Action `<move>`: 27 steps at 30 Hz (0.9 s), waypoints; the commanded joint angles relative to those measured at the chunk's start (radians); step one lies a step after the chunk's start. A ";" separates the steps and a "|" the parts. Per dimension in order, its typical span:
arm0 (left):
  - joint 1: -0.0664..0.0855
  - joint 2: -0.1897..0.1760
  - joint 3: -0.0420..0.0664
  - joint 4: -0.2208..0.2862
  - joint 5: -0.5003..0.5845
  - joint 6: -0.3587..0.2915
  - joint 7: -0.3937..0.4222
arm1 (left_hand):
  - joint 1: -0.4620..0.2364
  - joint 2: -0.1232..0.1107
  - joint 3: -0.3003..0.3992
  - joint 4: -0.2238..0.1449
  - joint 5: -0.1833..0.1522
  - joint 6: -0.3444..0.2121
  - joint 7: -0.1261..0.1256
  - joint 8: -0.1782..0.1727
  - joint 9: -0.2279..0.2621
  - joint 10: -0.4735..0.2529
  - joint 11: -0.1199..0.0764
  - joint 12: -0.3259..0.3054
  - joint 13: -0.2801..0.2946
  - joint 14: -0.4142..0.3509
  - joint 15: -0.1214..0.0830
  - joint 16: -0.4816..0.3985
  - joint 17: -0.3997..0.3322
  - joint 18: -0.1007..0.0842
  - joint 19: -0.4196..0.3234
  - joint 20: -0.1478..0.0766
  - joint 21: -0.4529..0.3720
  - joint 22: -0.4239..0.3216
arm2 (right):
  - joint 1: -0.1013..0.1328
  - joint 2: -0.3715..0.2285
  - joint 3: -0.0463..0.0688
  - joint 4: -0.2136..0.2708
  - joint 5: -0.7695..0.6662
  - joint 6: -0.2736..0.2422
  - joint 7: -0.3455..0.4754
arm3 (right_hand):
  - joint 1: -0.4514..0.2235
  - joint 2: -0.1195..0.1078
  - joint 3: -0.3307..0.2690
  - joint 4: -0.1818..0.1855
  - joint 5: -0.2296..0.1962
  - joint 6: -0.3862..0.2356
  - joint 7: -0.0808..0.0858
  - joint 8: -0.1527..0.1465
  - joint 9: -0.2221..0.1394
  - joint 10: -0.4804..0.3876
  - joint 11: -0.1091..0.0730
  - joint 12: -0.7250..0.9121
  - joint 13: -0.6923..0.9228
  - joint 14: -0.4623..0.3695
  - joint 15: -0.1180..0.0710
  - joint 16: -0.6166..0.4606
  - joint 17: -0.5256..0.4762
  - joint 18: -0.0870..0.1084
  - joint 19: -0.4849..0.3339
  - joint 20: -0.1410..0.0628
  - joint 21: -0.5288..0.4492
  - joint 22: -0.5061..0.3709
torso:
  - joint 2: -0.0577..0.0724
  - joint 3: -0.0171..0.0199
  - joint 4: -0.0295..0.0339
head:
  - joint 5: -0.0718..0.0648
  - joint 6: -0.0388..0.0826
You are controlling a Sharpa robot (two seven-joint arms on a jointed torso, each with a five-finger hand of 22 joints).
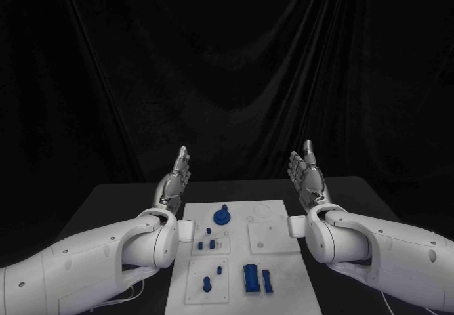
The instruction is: Assemble the parts on the task board
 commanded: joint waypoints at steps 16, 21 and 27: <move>-0.002 0.002 0.002 0.004 0.036 -0.082 -0.014 | -0.196 -0.002 0.004 -0.022 -0.097 -0.099 0.000 -0.005 -0.001 -0.009 0.001 -0.010 -0.001 0.003 0.007 -0.004 -0.002 -0.021 0.001 -0.005 -0.003 -0.001 | -0.002 0.000 0.001 0.000 0.019 -0.031 -0.014 | -0.006 0.001 0.000 -0.003 -0.004 -0.003 0.000 -0.004 -0.001 0.000 0.004 -0.004 -0.001 0.000 -0.005 -0.004 -0.001 -0.007 0.000 -0.005 -0.006 -0.001 | -0.001 0.0009 -0.0009 | 0.000 0.000; -0.002 0.002 0.002 0.004 0.036 -0.082 -0.014 | -0.303 -0.002 0.004 -0.022 -0.097 -0.099 0.000 -0.005 -0.001 -0.009 0.001 -0.010 -0.001 0.003 0.007 -0.004 -0.002 -0.021 0.001 -0.005 -0.003 -0.001 | -0.002 0.000 0.001 0.000 0.019 -0.031 -0.014 | -0.006 0.001 0.000 -0.003 -0.004 -0.003 0.000 -0.004 -0.001 0.000 0.004 -0.004 -0.001 0.000 -0.005 -0.004 -0.001 -0.007 0.000 -0.005 -0.006 -0.001 | -0.001 0.0009 -0.0009 | 0.000 0.000; -0.002 0.002 0.002 0.004 0.036 -0.082 -0.014 | -0.303 -0.002 0.004 -0.022 -0.097 -0.099 0.000 -0.005 -0.001 -0.009 0.001 -0.010 -0.001 0.003 0.007 -0.004 -0.002 -0.021 0.001 -0.005 -0.003 -0.001 | -0.002 0.000 0.001 0.000 0.019 -0.031 -0.014 | -0.006 0.001 0.000 -0.003 -0.004 -0.003 0.000 -0.004 -0.001 0.000 0.004 -0.004 -0.001 0.000 -0.005 -0.004 -0.001 -0.007 0.000 -0.005 -0.006 -0.001 | -0.001 0.0009 -0.0009 | 0.000 0.000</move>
